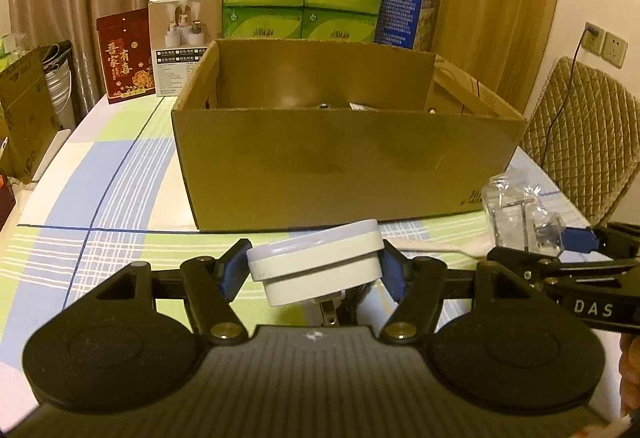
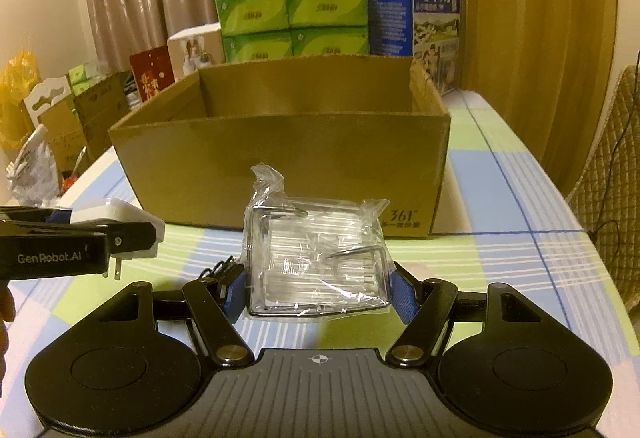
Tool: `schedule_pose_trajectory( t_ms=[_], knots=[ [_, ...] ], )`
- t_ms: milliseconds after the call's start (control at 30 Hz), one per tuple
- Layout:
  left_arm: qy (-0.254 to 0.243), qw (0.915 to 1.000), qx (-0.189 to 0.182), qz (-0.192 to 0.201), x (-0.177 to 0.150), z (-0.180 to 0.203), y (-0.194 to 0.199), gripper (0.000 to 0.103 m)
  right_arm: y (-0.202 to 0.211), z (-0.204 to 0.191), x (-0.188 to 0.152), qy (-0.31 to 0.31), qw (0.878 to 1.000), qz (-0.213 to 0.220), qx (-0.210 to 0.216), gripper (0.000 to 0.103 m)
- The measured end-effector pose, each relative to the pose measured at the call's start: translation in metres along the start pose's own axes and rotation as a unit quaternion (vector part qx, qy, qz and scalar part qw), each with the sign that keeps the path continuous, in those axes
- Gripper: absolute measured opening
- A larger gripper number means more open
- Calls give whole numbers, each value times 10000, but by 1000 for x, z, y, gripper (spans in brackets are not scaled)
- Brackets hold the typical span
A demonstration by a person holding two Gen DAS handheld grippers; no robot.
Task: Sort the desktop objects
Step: 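Carry the plug adapter with the left gripper into the cardboard box while the right carries the plastic rack there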
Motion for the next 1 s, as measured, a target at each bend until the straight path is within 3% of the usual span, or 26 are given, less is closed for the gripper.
schedule_pose_trajectory(
  t_ms=[333,1000],
  knots=[
    [-4,9999,-19,156,17,7,26,63,25,6,31,31,9999,156,-52,67],
    [-243,9988,-64,421,87,10,68,63,53,18,94,-52,9998,167,17,67]
  ],
)
Point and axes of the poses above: each gripper's, at about its wrist camera, not at the fingertips, and y roughly against the way its jaws point, z to its right, x to its top, the point moved 8 cm from there along -y, roughly the way its jaws point, and after that the axes turned 5 degrees about x, right-handed, at the moved point
